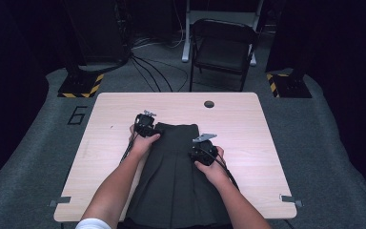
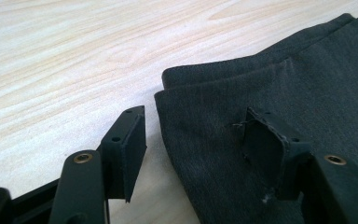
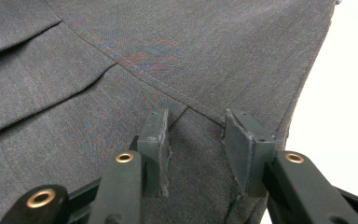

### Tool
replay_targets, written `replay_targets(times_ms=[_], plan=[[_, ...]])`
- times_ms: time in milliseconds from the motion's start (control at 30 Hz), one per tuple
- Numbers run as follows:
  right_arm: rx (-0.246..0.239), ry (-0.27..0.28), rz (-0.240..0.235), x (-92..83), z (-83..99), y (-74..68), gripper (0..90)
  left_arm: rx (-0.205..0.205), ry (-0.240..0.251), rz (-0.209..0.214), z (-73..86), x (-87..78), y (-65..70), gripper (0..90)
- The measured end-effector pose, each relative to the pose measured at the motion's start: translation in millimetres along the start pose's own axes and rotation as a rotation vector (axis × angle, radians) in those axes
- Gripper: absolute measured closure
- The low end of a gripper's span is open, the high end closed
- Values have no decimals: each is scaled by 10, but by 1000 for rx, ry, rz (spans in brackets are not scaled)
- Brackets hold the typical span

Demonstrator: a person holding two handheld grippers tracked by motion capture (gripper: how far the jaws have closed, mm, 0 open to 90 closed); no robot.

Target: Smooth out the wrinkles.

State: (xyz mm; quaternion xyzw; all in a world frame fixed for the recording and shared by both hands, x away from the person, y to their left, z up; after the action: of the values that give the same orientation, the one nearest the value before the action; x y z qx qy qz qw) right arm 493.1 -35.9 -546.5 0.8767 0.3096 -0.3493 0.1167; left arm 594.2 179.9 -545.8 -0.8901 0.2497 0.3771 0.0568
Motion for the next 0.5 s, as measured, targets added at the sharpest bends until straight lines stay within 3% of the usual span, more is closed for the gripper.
replay_targets(times_ms=[200,300,500], plan=[[1,0,2,-2,3,-3,597,-3,-6,38,-3,51,26,390],[-1,0,5,-2,2,-4,598,18,-15,35,-24,70,38,388],[7,0,6,-1,1,-8,599,13,-8,30,-50,102,42,397]])
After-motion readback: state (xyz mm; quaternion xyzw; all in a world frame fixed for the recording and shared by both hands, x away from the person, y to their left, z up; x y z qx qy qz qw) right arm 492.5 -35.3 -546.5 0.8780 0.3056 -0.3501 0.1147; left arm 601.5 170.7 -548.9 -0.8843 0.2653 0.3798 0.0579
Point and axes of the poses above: each handheld gripper's, and its own axes: x roughly forward along the jaws, z roughly out of its underside, y roughly to its right, the point moved 5 cm from there along x, roughly forward along the jaws, and after that the axes turned 2 degrees about y, right-handed, at the moved point
